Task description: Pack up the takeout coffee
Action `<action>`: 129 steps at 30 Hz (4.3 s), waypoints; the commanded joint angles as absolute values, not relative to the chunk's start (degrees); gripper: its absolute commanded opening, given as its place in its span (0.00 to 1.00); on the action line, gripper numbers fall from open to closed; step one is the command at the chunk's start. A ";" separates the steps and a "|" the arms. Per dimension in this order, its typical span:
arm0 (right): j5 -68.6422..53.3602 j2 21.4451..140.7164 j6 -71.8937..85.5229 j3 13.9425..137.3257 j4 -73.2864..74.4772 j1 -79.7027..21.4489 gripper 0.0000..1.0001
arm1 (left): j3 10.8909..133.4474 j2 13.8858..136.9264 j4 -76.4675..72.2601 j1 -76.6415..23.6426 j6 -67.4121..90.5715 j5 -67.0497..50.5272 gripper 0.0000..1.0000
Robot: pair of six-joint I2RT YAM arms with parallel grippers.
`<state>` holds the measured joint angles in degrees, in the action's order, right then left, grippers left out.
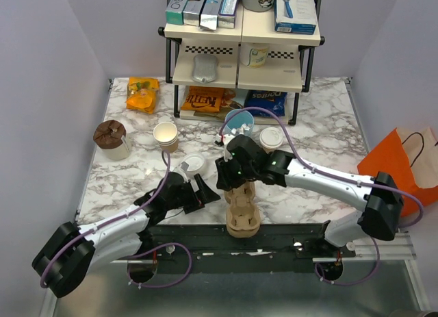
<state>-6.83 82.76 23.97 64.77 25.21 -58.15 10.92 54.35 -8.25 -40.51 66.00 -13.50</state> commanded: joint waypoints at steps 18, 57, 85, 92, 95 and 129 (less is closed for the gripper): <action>3.43 92.11 26.19 69.08 37.18 -60.12 0.46 | 11.51 52.82 -3.43 -40.52 63.28 -10.72 0.99; -6.31 86.22 29.01 63.90 25.41 -60.03 0.01 | 11.07 56.50 -18.36 -37.71 64.95 -16.70 0.99; -2.37 73.56 28.30 58.10 12.83 -59.85 0.01 | 12.48 66.71 -10.02 -37.71 62.31 -15.91 0.99; -2.46 74.36 28.39 57.13 14.85 -59.59 0.01 | 13.01 64.16 -9.76 -37.79 62.49 -16.79 0.99; -2.64 74.18 27.95 56.95 15.03 -59.33 0.01 | 13.62 62.49 -7.65 -37.71 62.40 -16.26 0.99; 20.47 63.90 21.96 62.94 39.98 -56.52 0.01 | 22.67 43.15 22.94 -35.95 55.72 -0.44 0.99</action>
<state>8.78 63.33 19.79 63.09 29.32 -57.80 20.18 43.86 20.14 -36.32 56.95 -2.07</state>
